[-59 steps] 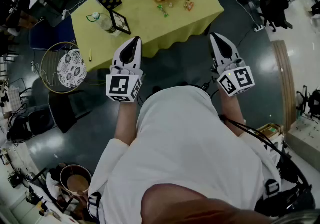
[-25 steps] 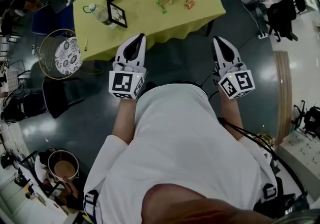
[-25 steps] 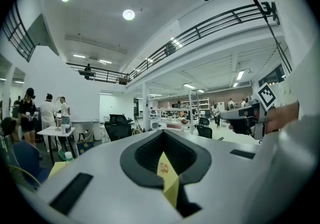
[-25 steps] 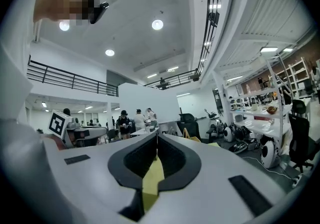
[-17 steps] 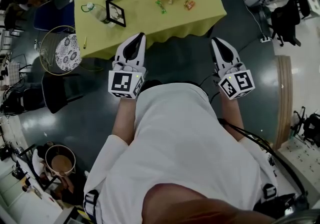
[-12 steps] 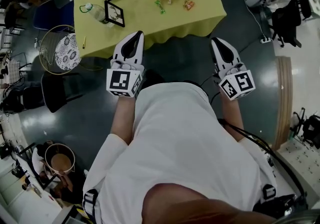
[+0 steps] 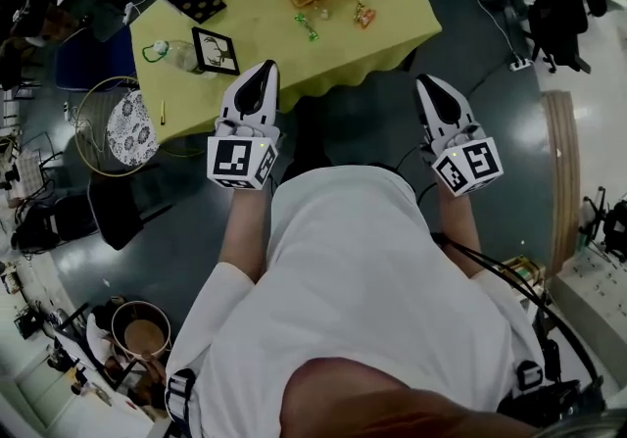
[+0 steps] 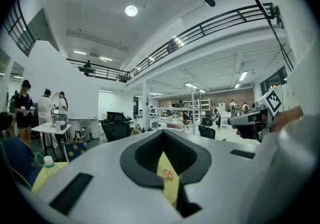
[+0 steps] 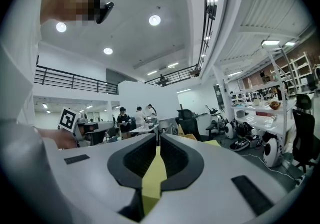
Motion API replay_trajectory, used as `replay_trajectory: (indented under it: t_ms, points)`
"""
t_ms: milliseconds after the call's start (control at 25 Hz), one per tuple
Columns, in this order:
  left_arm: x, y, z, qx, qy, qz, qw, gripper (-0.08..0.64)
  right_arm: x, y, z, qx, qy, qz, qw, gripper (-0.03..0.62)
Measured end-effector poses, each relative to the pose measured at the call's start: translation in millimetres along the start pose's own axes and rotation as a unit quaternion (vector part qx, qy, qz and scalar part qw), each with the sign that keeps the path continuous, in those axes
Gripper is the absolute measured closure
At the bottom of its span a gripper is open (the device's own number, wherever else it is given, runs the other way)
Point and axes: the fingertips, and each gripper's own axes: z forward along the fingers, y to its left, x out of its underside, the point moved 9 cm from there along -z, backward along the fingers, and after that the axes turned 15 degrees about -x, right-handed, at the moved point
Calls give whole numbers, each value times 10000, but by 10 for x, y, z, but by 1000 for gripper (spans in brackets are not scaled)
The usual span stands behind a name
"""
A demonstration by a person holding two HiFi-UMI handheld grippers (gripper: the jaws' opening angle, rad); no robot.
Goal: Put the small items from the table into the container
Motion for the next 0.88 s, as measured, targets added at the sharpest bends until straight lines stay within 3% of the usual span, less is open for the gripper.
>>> replay_trajectory:
  t_ms: [240,600,880]
  points:
    - [76,528,816,102,35,85,9999,551,-64,-379,761,97,78,-10,9999,574]
    - [262,1375,1908,474,405,-83,9980,551,-249,-861,2173,149,200,-126,9996,560]
    - [462,1694,2444,486,396,24,9980,551,-211,-1154,2850,501,380,-173,9979,555]
